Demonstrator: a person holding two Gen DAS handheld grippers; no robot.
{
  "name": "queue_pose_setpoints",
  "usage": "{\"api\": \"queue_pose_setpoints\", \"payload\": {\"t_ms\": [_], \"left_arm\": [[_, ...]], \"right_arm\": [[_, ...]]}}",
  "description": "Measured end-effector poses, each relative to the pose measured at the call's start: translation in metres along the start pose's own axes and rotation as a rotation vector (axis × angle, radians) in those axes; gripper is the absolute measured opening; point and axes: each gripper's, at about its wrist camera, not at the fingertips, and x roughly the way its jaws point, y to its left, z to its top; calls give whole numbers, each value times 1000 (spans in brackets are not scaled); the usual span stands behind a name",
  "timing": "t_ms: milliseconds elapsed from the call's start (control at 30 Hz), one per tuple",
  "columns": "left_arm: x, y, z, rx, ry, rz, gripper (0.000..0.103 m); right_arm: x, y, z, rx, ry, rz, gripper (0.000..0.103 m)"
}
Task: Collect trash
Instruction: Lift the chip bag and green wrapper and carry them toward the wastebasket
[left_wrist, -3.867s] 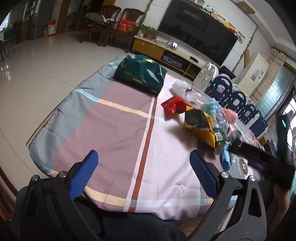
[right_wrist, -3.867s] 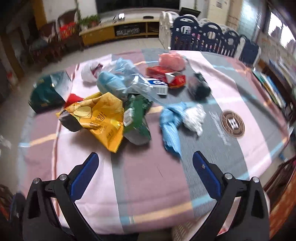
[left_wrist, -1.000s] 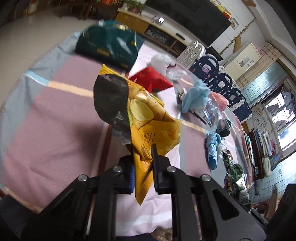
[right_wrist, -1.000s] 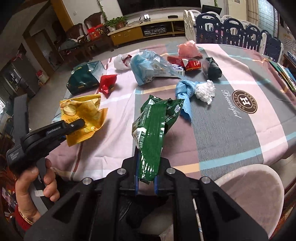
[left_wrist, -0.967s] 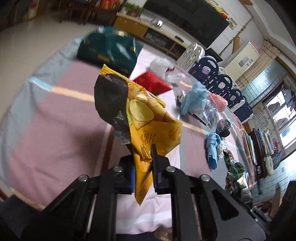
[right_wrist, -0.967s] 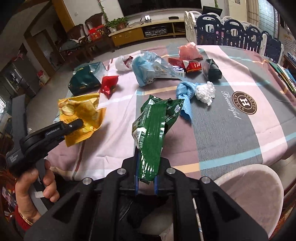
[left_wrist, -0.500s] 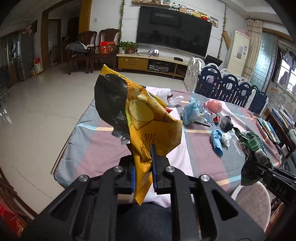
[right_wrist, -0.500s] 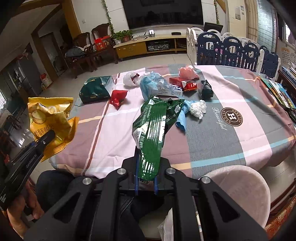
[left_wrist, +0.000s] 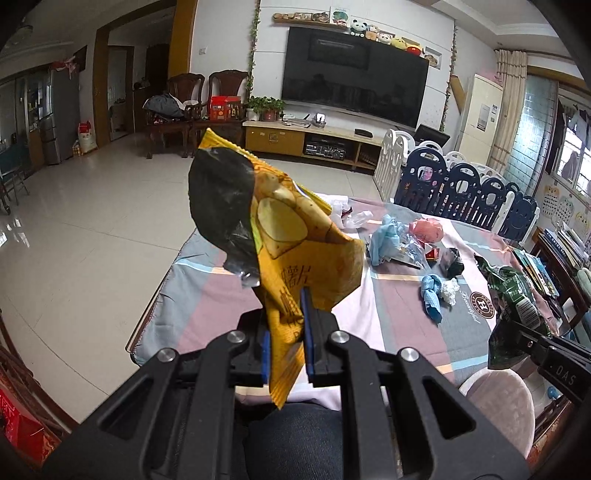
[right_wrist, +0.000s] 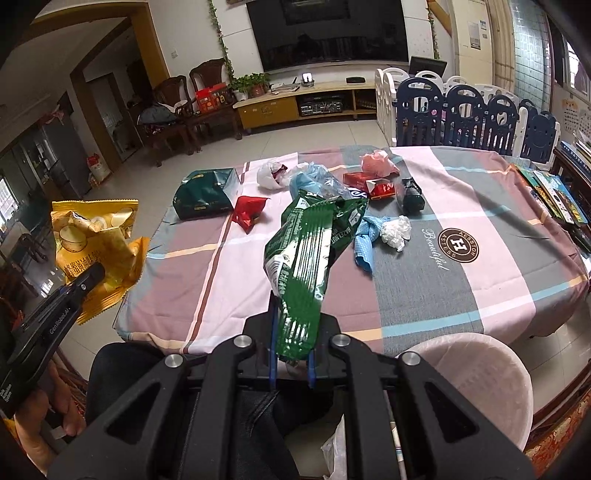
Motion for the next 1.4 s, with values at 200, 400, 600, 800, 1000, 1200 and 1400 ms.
{"api": "queue_pose_setpoints", "payload": {"t_ms": [200, 400, 600, 800, 1000, 1200, 1400], "left_arm": [[-6, -6, -1, 9, -4, -5, 14], [-7, -9, 0, 18, -3, -10, 14], [-9, -10, 0, 22, -4, -13, 14], [-10, -11, 1, 27, -4, -16, 14], [-11, -13, 0, 32, -4, -21, 14], [-14, -17, 1, 41, -1, -34, 14], [-17, -34, -2, 75, 10, -66, 14]], "right_arm": [[-5, -2, 0, 4, -11, 4, 12], [-7, -2, -2, 9, -7, 13, 12], [-11, -4, 0, 14, -15, 14, 12], [-15, -11, -1, 25, -20, 5, 12], [-28, -34, -3, 62, -36, -37, 12], [-45, -67, -22, 94, -22, -114, 12], [-46, -109, -71, 149, 63, -198, 12]]}}
